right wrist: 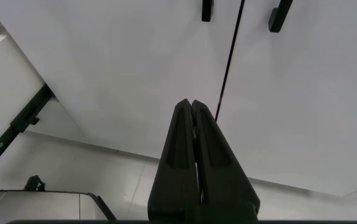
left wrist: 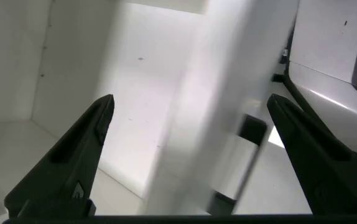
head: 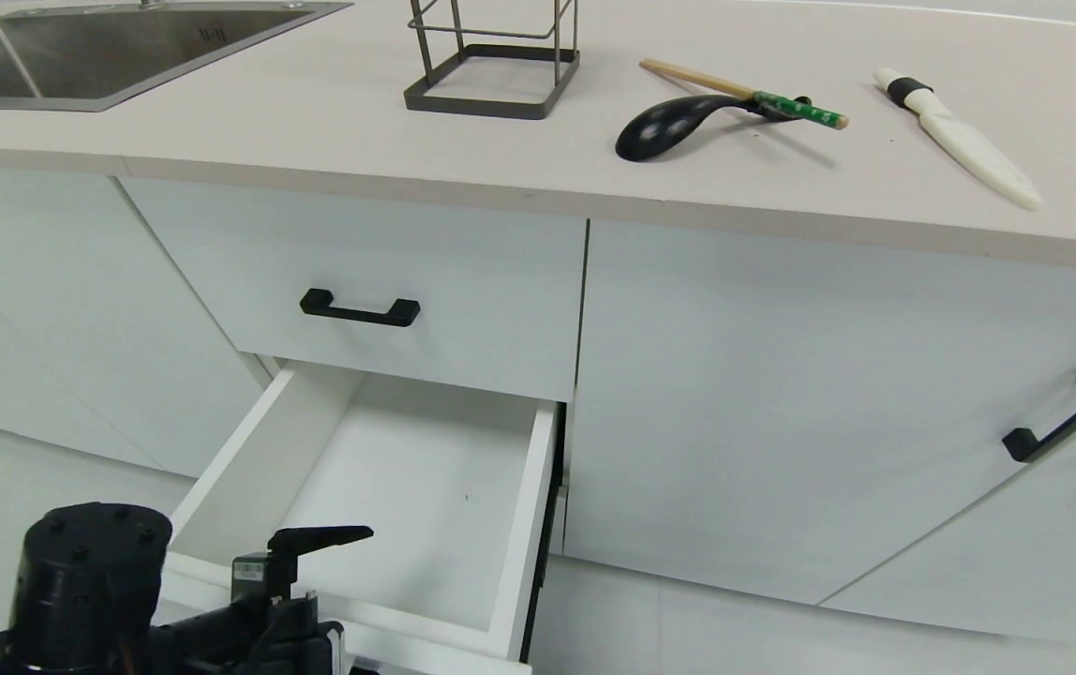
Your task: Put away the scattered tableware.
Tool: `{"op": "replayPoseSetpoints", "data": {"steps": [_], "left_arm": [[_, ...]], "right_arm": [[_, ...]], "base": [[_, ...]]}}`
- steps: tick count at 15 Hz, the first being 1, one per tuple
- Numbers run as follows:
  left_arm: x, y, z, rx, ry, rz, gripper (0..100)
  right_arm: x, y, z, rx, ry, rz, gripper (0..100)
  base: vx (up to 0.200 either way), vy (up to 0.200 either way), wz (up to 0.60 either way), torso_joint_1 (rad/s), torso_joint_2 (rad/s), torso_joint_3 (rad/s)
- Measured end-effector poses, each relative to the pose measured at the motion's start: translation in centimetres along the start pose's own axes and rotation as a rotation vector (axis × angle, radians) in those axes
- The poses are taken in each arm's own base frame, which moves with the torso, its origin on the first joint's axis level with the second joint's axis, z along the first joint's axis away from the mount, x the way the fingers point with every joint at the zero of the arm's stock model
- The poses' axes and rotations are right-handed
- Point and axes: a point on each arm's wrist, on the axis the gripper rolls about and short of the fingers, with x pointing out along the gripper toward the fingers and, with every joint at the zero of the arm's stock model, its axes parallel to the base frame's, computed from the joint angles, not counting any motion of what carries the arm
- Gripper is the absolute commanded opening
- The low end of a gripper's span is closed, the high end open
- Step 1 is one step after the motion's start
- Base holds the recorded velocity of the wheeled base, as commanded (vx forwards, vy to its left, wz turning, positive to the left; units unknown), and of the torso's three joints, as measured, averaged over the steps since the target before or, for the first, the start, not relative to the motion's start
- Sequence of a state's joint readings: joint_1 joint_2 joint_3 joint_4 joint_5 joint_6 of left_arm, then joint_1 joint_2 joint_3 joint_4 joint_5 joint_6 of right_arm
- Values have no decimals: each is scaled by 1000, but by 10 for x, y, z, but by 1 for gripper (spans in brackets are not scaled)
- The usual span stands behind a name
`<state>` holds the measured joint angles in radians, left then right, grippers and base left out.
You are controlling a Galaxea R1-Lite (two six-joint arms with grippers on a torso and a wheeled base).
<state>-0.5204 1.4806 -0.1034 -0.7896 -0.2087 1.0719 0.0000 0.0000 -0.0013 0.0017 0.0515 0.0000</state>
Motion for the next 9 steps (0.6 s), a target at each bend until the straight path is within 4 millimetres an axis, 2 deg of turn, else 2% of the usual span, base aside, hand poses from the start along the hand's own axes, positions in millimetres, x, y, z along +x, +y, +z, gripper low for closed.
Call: {"op": "replayPoseSetpoints", "data": {"steps": [5,9], "left_arm": [[-9,-8,6,26,-44,-3,100],[-28,-19,13,29,-97,-16,100]], "right_arm": [[0,0,0,0,0,0,0],[0,0,0,0,0,0,0]], "base": [[0,0,0,0,0,0],[0,0,0,0,0,0]]}}
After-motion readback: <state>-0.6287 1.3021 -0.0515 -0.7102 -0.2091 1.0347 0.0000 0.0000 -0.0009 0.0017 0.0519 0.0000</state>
